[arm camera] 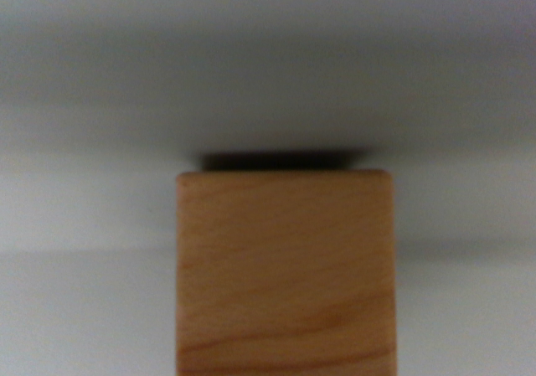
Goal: Push wooden cube
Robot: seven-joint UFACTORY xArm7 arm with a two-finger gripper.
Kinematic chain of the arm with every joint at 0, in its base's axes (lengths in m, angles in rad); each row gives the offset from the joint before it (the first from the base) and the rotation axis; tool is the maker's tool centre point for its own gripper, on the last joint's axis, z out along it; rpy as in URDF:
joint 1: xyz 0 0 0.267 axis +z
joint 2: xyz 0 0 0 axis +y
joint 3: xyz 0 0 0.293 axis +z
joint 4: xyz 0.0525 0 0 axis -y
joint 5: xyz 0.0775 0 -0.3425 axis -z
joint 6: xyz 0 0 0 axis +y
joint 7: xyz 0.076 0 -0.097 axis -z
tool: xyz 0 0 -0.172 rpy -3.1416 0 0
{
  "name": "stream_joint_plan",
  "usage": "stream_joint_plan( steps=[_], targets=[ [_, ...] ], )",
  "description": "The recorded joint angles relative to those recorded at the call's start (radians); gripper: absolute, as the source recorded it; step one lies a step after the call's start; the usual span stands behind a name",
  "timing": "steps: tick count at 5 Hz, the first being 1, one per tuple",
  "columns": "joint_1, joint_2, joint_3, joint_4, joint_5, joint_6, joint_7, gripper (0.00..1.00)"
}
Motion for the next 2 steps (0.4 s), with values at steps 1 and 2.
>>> stream_joint_plan(
  steps=[1, 2],
  targets=[
    [0.0001, 0.007, 0.000, 0.011, 0.0001, 0.004, 0.000, 1.00],
    [0.0001, 0.007, 0.000, 0.011, 0.0001, 0.004, 0.000, 1.00]
  ],
)
